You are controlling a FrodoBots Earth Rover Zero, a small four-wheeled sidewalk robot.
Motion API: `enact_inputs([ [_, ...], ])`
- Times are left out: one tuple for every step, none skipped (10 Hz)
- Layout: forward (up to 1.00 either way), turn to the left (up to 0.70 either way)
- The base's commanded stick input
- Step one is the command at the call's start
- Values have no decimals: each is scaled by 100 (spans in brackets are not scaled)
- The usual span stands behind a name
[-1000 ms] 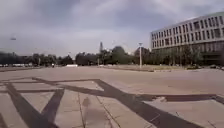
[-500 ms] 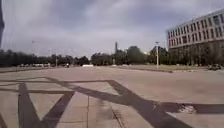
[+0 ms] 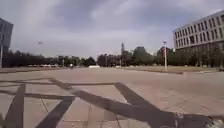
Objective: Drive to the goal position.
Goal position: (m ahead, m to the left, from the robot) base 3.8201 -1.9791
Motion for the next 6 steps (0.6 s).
enact_inputs([
  [100,-5],
  [100,-38],
  [100,-40],
  [100,-30],
  [100,0],
  [100,0],
])
